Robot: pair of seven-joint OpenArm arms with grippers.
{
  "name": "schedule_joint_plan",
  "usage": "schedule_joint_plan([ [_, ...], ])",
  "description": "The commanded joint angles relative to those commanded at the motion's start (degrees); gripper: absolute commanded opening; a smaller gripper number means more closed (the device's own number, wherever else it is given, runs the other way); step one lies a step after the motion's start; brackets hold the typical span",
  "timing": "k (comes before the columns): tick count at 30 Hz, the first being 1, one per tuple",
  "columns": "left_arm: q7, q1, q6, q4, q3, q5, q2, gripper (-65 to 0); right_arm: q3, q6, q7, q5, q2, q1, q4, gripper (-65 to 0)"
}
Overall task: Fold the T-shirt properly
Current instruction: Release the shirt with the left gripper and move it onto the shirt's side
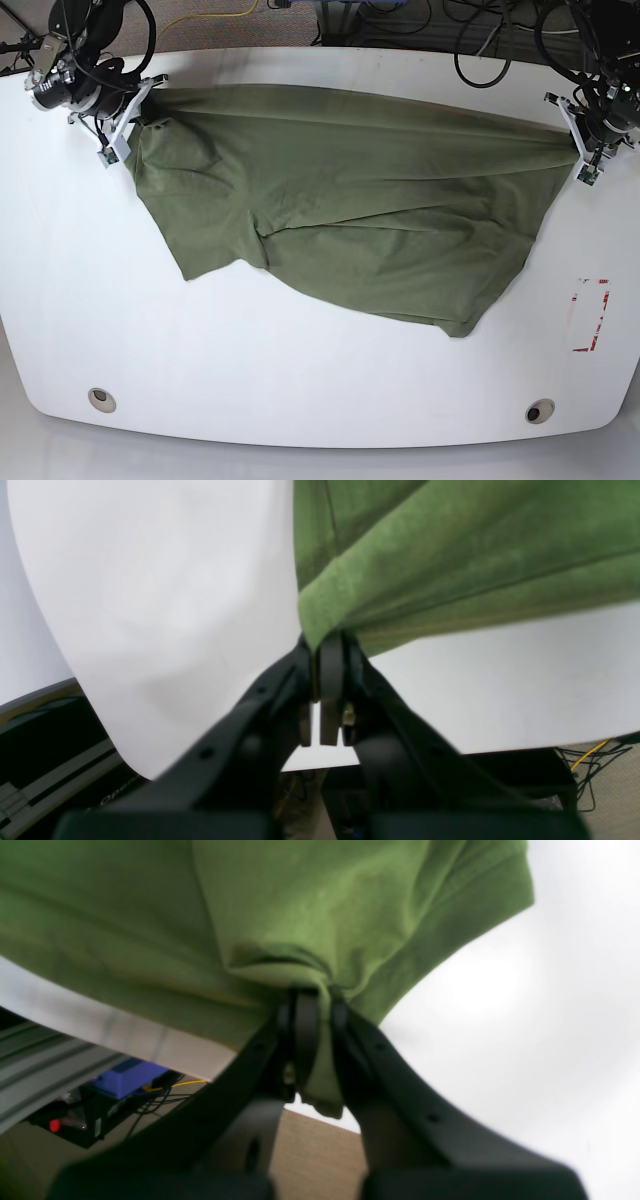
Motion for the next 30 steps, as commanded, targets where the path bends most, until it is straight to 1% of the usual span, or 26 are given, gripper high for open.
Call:
schedule_joint_plan([
  [5,0.3,0.1,0.0,0.1,0.3,-0.1,0.0,-65.0,0.0,0.0,0.0,0.0,-0.1,-0.2,0.0,-65.0],
  [9,0.4,0.3,0.0,0.0,0.4,-0.1,0.0,-65.0,0.1,0.0,0.0,0.0,-1.1,-0.1,0.0,-65.0],
  [18,0.4,1.2,0.0,0.0,0.4,0.1,-0.1,-65.0,0.1,0.0,0.1,0.0,-1.7,0.0,0.0,-65.0],
  [22,0.4,1.3,0.0,0.1,0.4,-0.1,-0.4,-64.6,0.1,0.0,0.1,0.0,-3.0,0.2,0.1,-65.0],
  [24,0.4,1.3,0.0,0.1,0.4,-0.1,-0.4,-57.8,0.1,0.0,0.1,0.0,-3.3,0.4,0.1,-65.0],
  [25,0.4,1.2,0.0,0.1,0.4,-0.1,-0.4,-51.9,0.1,0.0,0.1,0.0,-3.4,0.8,0.1,-65.0],
  [30,0.4,-0.1,0.0,0.2,0.4,-0.1,-0.1,-32.1,0.0,0.0,0.1,0.1,-3.6,1.3,0.1,-65.0],
])
